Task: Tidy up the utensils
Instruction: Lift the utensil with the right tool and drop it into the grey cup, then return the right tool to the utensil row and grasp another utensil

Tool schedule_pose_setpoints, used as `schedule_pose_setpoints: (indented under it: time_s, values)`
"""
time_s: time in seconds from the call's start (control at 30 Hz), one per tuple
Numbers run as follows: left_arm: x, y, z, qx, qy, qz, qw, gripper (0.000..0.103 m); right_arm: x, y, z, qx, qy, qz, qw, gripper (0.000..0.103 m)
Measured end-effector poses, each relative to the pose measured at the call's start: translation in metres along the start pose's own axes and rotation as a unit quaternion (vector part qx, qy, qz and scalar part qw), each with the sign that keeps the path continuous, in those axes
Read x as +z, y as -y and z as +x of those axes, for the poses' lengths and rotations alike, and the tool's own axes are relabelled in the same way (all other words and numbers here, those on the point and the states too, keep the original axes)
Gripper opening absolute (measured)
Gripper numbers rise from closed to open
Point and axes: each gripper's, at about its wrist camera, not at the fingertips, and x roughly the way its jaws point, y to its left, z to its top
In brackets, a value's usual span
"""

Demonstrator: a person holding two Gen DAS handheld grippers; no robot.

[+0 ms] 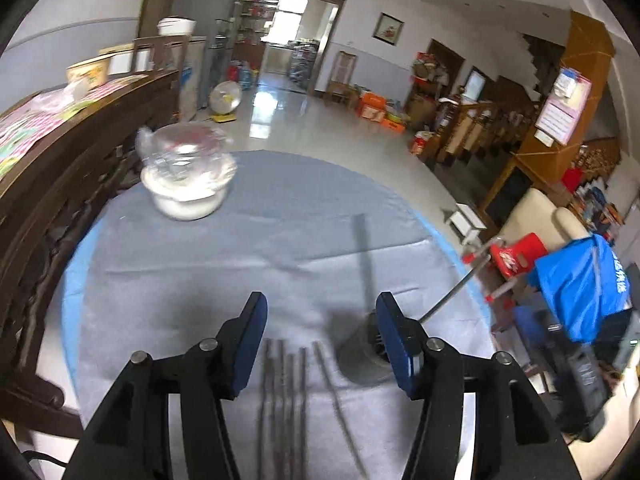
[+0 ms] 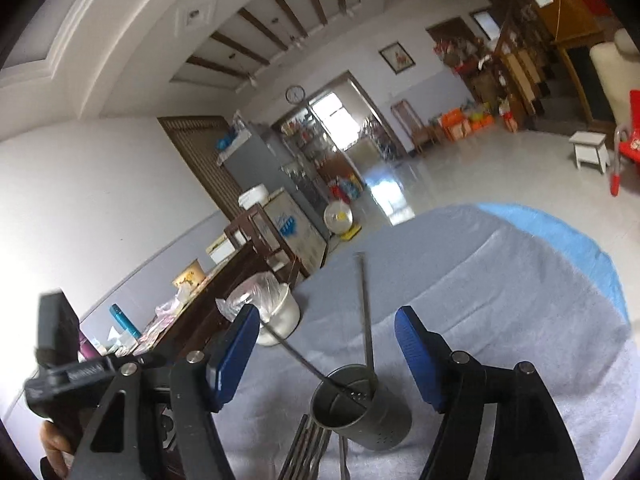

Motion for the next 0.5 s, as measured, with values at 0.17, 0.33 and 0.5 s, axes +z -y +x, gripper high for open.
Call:
schedule_pose_setpoints:
  time_s: [0.17, 0.33, 0.5]
  values:
    - [-0.028, -0.036, 0.008, 0.044, -0.028, -0.022, 0.9984, 0.058, -0.008, -0.004, -0.020, 0.017, -0.003, -0.009, 1.000, 0.056]
    - [-0.062, -0.062, 0.029, 0.076, -0.078, -0.039, 0.9933, 0.058, -0.039, -0.018, -0.018, 0.029, -0.059, -0.048, 0.997, 0.038]
    - [-0.101, -0.081, 0.048, 0.087, -0.126, -0.044, 0.9872, 0.058, -0.085, -0.019, 0.006, 0.026, -0.144, -0.057, 0.988, 0.038]
